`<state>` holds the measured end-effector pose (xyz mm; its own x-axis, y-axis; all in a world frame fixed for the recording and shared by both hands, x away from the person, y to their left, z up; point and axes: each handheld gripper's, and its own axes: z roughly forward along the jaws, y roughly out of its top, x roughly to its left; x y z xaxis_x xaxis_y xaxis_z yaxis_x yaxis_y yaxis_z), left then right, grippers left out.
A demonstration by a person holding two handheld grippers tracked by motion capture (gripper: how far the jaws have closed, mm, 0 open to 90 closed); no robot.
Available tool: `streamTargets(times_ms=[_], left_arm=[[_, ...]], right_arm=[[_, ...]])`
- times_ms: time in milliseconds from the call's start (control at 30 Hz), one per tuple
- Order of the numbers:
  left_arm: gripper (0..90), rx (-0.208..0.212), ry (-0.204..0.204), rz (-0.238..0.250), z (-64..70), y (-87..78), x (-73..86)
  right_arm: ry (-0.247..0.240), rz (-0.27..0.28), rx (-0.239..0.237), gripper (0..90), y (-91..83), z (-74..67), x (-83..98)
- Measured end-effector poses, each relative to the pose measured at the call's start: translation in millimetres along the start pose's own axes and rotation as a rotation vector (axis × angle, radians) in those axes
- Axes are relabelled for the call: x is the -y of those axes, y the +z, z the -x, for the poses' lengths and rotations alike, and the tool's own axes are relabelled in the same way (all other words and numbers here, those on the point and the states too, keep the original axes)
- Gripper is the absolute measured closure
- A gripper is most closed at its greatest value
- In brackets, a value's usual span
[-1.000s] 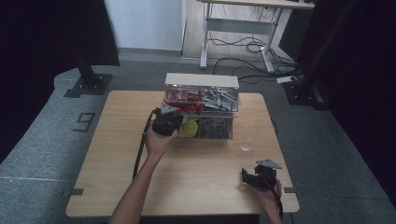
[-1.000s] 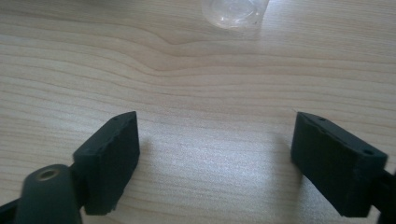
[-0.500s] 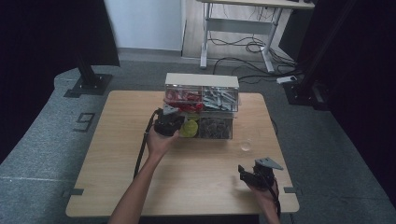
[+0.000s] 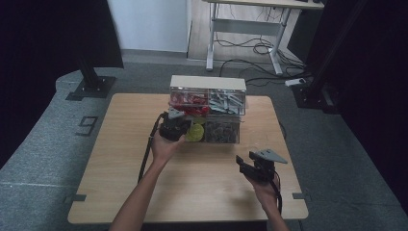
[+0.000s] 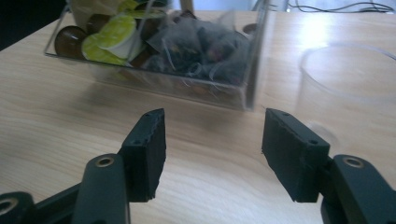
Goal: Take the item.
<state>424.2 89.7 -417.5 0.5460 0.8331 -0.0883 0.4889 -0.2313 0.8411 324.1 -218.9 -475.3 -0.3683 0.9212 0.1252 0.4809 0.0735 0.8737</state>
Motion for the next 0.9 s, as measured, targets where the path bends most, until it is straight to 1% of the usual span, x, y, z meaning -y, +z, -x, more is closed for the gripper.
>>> streamTargets(times_ms=[100,133,233,400,533,667,900], left_arm=[[90.0,0.0,-0.001,0.0,-0.3,0.2,-0.6],[90.0,0.001,-0.003,0.002,-0.5,0.5,-0.6],[90.0,0.003,-0.006,-0.003,-1.6,1.5,-0.5],[90.0,0.007,-0.01,-0.002,-2.2,1.6,-0.8],[90.0,0.008,-0.014,-0.002,-2.2,1.9,-1.1],[90.0,0.009,-0.023,-0.001,-0.9,3.2,-1.5],[90.0,0.009,-0.018,-0.012,0.6,5.4,-2.9]], right_arm=[[-0.013,-0.003,-0.009,44.5,7.8,-2.0,-5.7],[-0.007,-0.008,-0.017,45.4,13.5,-1.6,-9.4],[-0.003,-0.012,-0.023,45.8,18.0,0.0,-12.8],[0.0,-0.016,-0.019,45.9,21.1,5.8,-18.1],[-0.002,-0.012,-0.017,46.3,22.8,7.6,-22.2],[-0.008,-0.011,-0.019,46.6,26.4,6.9,-25.0],[-0.011,-0.009,-0.015,46.6,35.0,3.9,-29.1]])
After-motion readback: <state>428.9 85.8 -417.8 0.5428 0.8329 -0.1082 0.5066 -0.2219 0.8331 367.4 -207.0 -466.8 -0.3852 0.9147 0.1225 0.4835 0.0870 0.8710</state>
